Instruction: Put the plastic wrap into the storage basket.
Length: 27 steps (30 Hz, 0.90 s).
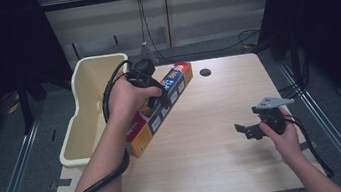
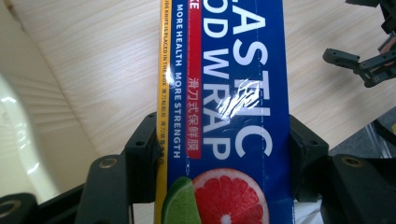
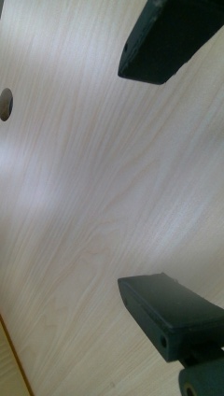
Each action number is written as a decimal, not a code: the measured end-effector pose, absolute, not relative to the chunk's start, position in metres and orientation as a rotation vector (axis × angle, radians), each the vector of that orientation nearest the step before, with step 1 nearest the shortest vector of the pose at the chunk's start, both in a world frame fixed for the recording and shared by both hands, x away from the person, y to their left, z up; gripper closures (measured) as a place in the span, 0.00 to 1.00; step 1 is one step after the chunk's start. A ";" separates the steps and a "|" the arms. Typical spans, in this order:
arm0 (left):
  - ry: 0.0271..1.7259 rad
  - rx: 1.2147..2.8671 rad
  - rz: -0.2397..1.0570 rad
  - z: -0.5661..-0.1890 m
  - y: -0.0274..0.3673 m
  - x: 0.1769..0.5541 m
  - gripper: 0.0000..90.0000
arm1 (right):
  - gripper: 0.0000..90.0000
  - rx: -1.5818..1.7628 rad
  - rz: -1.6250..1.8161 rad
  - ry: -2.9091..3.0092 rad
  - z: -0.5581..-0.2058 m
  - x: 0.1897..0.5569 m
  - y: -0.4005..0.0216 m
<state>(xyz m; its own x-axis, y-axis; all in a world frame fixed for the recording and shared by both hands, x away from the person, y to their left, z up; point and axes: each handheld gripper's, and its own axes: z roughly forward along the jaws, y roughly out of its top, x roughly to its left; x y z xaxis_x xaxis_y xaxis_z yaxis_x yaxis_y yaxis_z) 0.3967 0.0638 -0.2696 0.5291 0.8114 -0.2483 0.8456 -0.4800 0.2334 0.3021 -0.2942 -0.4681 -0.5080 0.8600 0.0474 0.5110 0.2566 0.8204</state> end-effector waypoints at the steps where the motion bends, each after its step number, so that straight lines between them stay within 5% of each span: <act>1: 1.384 2.443 -0.146 -0.268 0.066 0.396 0.46 | 0.02 1.245 1.149 2.124 -0.468 0.302 -0.294; 27: 1.559 2.340 -0.066 -0.240 0.132 0.393 0.45 | 0.02 1.238 1.141 2.144 -0.470 0.302 -0.290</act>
<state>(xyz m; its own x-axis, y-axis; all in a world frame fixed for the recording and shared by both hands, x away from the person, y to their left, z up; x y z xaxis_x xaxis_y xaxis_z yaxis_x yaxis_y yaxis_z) 0.3929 0.1320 -0.2403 0.4007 0.8901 -0.2172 0.9053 -0.3482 0.2431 0.3021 -0.2895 -0.4700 -0.5201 0.8528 0.0467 0.5151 0.2696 0.8137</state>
